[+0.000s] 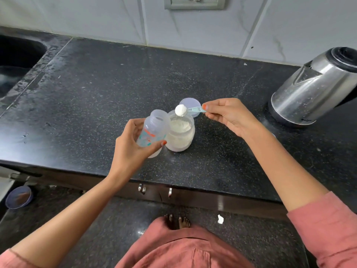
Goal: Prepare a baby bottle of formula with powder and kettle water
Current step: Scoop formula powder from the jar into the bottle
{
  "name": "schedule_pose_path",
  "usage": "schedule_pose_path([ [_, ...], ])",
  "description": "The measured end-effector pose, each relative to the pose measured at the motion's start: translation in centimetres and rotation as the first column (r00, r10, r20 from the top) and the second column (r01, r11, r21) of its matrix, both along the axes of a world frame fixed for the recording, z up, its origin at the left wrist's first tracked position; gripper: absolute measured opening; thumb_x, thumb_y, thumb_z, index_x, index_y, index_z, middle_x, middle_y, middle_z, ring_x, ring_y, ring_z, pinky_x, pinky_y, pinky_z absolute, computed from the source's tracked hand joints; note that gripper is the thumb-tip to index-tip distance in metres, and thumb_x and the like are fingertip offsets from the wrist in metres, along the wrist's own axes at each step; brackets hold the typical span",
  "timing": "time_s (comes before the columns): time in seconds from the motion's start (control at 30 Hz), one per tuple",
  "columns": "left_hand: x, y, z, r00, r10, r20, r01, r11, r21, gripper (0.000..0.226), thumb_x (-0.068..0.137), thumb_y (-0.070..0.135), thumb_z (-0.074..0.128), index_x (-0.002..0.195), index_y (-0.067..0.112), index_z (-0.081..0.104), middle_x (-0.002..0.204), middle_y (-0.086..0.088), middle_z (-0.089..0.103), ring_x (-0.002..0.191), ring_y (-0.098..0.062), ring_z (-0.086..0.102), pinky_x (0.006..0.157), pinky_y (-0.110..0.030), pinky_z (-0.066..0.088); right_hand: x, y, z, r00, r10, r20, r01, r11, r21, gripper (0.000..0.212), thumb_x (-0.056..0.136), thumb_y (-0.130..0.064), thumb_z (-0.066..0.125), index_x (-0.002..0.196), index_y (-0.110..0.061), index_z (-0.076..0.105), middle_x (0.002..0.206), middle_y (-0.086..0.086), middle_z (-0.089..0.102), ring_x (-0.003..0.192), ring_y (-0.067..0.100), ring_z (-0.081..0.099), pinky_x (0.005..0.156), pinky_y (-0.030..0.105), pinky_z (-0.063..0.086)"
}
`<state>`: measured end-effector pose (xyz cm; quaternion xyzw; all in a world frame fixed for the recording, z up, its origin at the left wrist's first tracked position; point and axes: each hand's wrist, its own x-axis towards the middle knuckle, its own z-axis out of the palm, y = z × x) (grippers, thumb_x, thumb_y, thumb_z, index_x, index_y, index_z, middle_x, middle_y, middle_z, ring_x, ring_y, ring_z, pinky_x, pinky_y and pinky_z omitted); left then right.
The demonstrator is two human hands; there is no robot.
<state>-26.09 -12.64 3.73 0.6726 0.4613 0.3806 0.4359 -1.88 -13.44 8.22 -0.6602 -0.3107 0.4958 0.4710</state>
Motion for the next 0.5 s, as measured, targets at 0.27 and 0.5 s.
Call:
schedule_pose_path([
  [0.27, 0.7, 1.7, 0.5, 0.999, 0.021, -0.047, -0.018, 0.998, 0.059, 0.049, 0.066, 0.023, 0.082, 0.106, 0.034, 0.055, 0.099, 0.030, 0.060, 0.094, 0.010, 0.058, 0.078, -0.006, 0.044, -0.5, -0.2, 1.6, 0.998, -0.061, -0.024, 0.062, 0.996, 0.061, 0.005, 0.081, -0.003, 0.065, 0.079, -0.008, 0.066, 0.075, 0.001, 0.066, 0.059, 0.003, 0.061, 0.058, 0.010, 0.050],
  [0.5, 1.2, 2.3, 0.5, 0.996, 0.010, -0.090, -0.004, 0.998, 0.062, 0.049, 0.067, 0.028, 0.081, 0.110, 0.031, 0.057, 0.099, 0.028, 0.060, 0.096, 0.008, 0.057, 0.076, -0.003, 0.042, -1.2, -0.3, 2.6, 0.999, -0.048, -0.022, 0.051, 0.991, 0.124, 0.006, 0.079, -0.003, 0.067, 0.077, -0.009, 0.068, 0.061, -0.007, 0.068, 0.055, 0.002, 0.060, 0.057, 0.010, 0.049],
])
